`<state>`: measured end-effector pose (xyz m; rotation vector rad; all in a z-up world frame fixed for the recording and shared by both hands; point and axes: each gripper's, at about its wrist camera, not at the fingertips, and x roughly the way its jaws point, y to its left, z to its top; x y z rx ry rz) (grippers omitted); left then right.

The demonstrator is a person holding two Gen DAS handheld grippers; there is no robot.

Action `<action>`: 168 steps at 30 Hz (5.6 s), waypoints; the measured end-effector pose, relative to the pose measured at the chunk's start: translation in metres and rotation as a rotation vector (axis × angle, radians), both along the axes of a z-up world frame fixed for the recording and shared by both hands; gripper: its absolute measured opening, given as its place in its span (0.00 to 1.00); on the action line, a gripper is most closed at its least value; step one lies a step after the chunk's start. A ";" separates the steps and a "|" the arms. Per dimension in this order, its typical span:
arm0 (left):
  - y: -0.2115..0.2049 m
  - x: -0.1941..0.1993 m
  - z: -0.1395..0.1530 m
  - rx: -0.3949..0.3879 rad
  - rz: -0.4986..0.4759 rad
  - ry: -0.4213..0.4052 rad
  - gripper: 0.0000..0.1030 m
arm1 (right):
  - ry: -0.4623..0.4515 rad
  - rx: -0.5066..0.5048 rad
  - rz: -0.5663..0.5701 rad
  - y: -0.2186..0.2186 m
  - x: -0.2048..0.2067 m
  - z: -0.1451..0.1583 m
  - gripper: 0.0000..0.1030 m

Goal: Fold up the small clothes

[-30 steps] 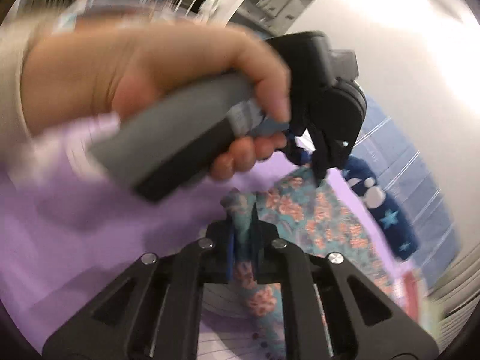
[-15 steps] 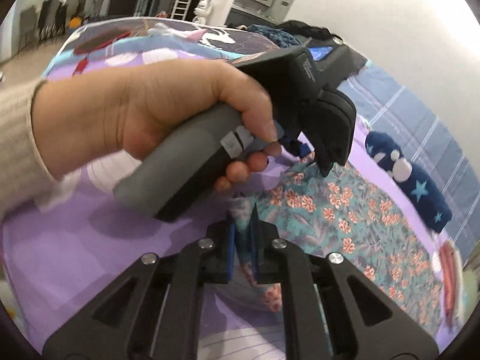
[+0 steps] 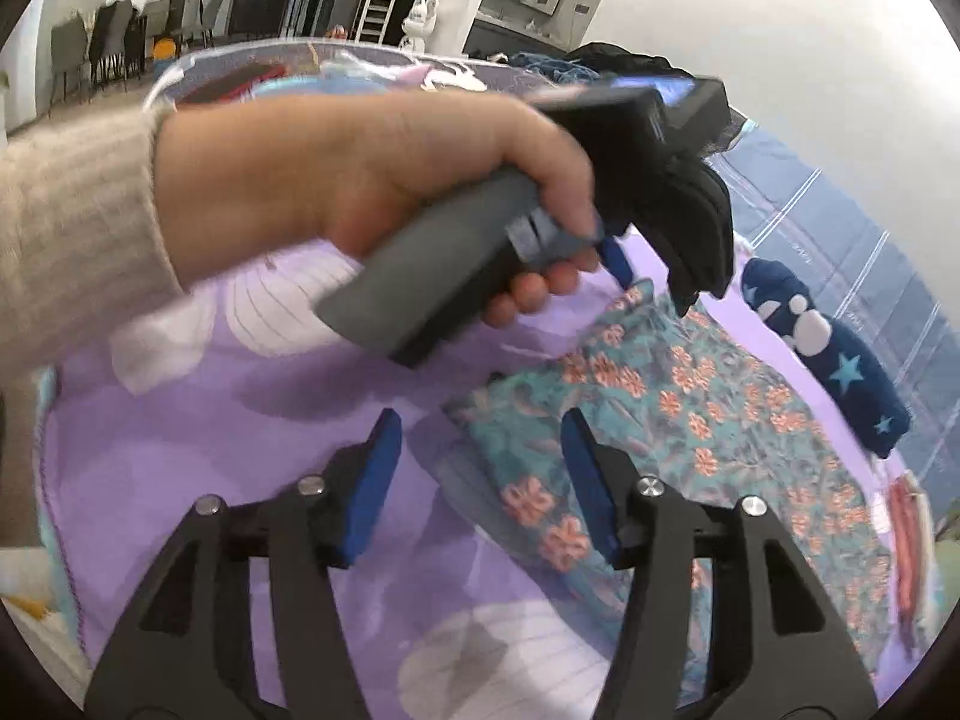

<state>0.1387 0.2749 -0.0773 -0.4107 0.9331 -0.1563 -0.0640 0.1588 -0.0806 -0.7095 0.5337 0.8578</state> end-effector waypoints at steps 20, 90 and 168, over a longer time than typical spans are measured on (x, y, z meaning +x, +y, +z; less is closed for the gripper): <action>-0.099 -0.104 0.003 0.248 -0.206 -0.084 0.42 | 0.500 0.281 -0.411 -0.168 0.072 -0.008 0.09; -0.015 0.021 -0.009 -0.249 -0.186 -0.002 0.09 | -0.061 0.026 -0.209 0.006 0.049 0.007 0.12; -0.295 -0.132 0.023 0.478 -0.416 -0.123 0.86 | 0.481 0.924 -0.778 -0.422 0.103 0.023 0.12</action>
